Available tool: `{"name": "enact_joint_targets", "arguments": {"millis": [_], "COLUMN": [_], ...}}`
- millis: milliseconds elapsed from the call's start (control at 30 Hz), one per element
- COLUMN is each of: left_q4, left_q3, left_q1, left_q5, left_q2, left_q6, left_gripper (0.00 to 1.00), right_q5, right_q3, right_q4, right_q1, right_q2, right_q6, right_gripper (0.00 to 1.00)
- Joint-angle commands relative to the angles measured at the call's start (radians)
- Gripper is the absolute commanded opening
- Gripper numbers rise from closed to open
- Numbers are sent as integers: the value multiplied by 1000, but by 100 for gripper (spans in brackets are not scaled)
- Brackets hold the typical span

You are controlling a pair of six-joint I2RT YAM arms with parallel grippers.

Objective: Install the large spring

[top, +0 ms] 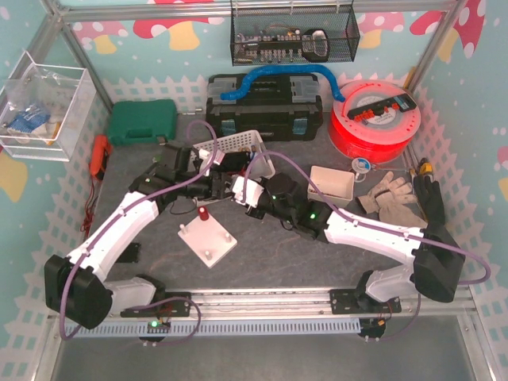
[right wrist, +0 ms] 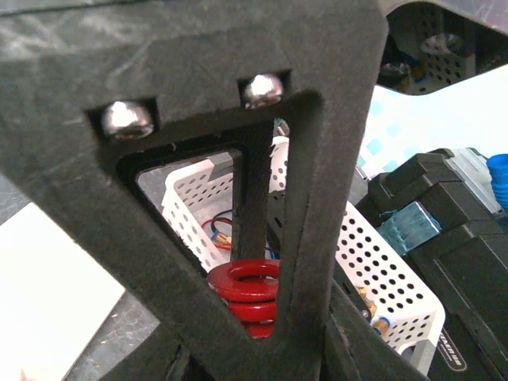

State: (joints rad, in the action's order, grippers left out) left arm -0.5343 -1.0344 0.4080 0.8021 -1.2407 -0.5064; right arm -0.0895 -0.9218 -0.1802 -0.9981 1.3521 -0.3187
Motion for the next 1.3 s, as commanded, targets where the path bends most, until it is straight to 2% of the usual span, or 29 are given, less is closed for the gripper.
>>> {"name": "enact_joint_targets", "arguments": {"millis": [0, 133, 233, 267, 333, 400, 467, 500, 733, 833, 933, 1100, 1267], "left_q4": [-32, -32, -32, -32, -36, -52, -78, -98, -332, -426, -498, -567, -611], "left_q3": [-1, -16, -39, -43, -50, -55, -58, -59, -89, -79, -60, -21, 3], "left_q1": [20, 18, 18, 17, 14, 14, -5, -15, -23, -23, -23, -23, -23], "left_q5": [82, 72, 57, 46, 12, -46, -126, -166, -583, -761, -865, -895, -924], "left_q2": [23, 7, 6, 9, 22, 41, 70, 87, 154, 170, 168, 174, 167], "left_q6": [57, 43, 40, 40, 31, 13, -13, -22, -103, -193, -285, -414, -456], "left_gripper": [39, 27, 13, 9, 2, 0, 0, 0, 0, 0, 0, 0, 0], "right_q5": [81, 110, 116, 117, 112, 93, 68, 49, -93, -195, -304, -374, -386], "right_q3": [1, -9, -1, 2, 10, 17, 33, 44, 147, 170, 162, 137, 133], "right_q4": [-73, -48, -44, -42, -39, -39, -45, -49, -76, -66, -28, 30, 40], "right_q1": [-13, -13, -14, -13, -14, -14, -14, -14, -12, -12, -5, 27, 39], "right_q2": [-25, -15, -7, -5, -1, -7, -23, -34, -111, -125, -128, -123, -113], "right_q6": [-28, -33, -21, -15, 2, 27, 55, 63, 186, 246, 309, 366, 351], "right_gripper": [0, 0, 0, 4, 20, 47, 69, 75, 97, 99, 99, 99, 99]}}
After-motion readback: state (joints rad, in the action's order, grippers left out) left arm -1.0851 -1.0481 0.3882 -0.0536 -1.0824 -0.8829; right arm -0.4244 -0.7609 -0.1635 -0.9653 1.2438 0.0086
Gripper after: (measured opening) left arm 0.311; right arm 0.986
